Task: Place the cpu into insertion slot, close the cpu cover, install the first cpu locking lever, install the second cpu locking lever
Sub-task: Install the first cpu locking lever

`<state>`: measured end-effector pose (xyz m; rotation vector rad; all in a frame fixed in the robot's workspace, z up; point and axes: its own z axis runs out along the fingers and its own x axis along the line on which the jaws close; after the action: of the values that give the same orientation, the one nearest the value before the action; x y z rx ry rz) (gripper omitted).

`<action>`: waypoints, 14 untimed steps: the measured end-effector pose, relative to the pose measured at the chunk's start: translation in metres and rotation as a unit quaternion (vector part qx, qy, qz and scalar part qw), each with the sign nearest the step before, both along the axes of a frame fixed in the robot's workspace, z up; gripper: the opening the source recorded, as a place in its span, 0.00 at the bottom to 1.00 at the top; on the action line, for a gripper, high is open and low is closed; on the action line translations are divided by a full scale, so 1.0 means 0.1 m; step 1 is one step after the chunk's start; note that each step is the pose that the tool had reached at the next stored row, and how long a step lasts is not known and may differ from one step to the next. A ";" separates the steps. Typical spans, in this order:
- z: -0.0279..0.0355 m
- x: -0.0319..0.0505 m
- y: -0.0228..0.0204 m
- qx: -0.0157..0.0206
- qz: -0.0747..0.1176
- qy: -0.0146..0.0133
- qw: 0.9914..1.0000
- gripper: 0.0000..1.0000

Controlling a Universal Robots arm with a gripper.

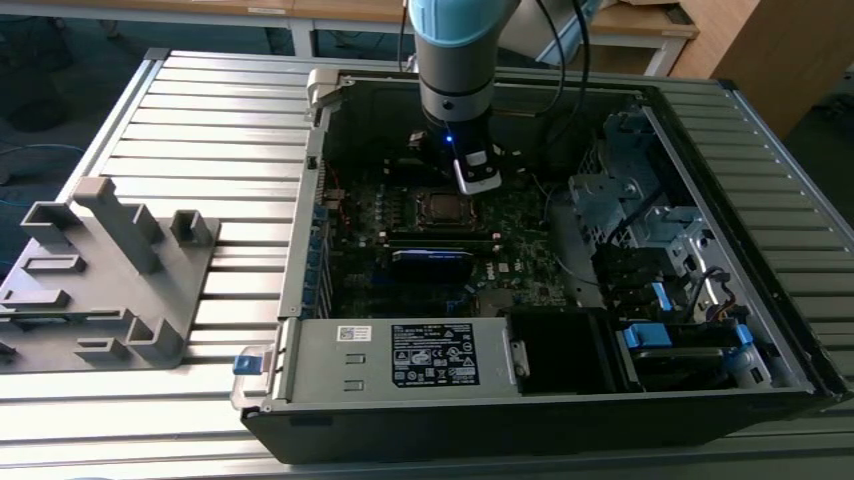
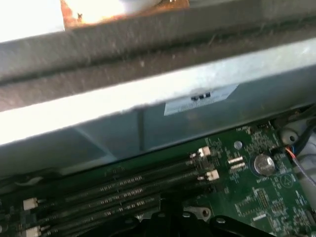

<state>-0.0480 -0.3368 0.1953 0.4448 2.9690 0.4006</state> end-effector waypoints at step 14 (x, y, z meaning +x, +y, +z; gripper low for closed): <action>-0.024 0.000 0.014 -0.012 0.000 0.000 1.000 0.11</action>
<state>-0.0480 -0.3354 0.1929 0.4420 2.9701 0.3639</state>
